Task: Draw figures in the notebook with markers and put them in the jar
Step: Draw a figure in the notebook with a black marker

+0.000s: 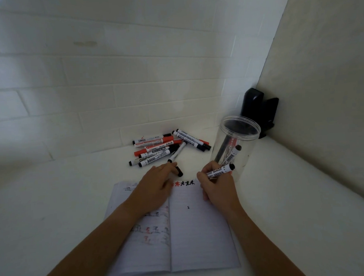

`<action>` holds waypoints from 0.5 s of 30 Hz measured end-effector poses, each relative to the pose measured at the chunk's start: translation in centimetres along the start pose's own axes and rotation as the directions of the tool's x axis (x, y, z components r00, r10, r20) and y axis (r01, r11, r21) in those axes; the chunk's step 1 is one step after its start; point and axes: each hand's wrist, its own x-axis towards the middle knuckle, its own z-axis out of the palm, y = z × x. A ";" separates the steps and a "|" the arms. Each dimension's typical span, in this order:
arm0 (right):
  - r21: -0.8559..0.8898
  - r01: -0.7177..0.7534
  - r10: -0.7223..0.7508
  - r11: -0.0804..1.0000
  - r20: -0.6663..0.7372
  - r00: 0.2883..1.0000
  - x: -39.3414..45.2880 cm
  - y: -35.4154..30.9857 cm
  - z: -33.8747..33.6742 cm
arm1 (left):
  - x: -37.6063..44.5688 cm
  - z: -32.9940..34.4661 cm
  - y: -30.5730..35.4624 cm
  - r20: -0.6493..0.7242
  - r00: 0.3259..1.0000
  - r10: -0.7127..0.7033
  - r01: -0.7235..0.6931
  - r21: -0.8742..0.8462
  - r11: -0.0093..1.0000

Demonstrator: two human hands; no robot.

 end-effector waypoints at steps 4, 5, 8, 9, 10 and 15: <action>0.004 0.028 -0.029 1.000 0.031 0.999 0.1 0.2 0.1 | 0.4 0.1 0.0 -0.063 0.994 0.085 -0.078 0.098 0.992; 0.004 0.028 -0.028 1.000 0.033 0.999 0.2 0.2 0.2 | 0.6 0.1 0.0 -0.066 0.992 0.110 -0.100 0.139 0.985; -0.003 0.020 -0.020 1.000 0.027 0.999 0.2 0.5 0.2 | 1.1 0.0 0.2 -0.057 0.987 0.150 -0.136 0.205 0.969; -0.005 0.019 -0.019 1.000 0.025 1.000 0.2 0.5 0.1 | 1.3 0.0 0.2 -0.060 0.986 0.155 -0.140 0.212 0.967; -0.008 0.018 -0.018 1.000 0.024 1.000 0.2 0.5 0.1 | 1.4 0.0 0.1 -0.073 0.984 0.163 -0.144 0.211 0.967; 0.004 0.012 -0.013 1.000 0.035 0.999 0.1 0.2 0.1 | 1.8 0.4 -0.4 -0.158 0.979 0.128 -0.106 0.143 0.984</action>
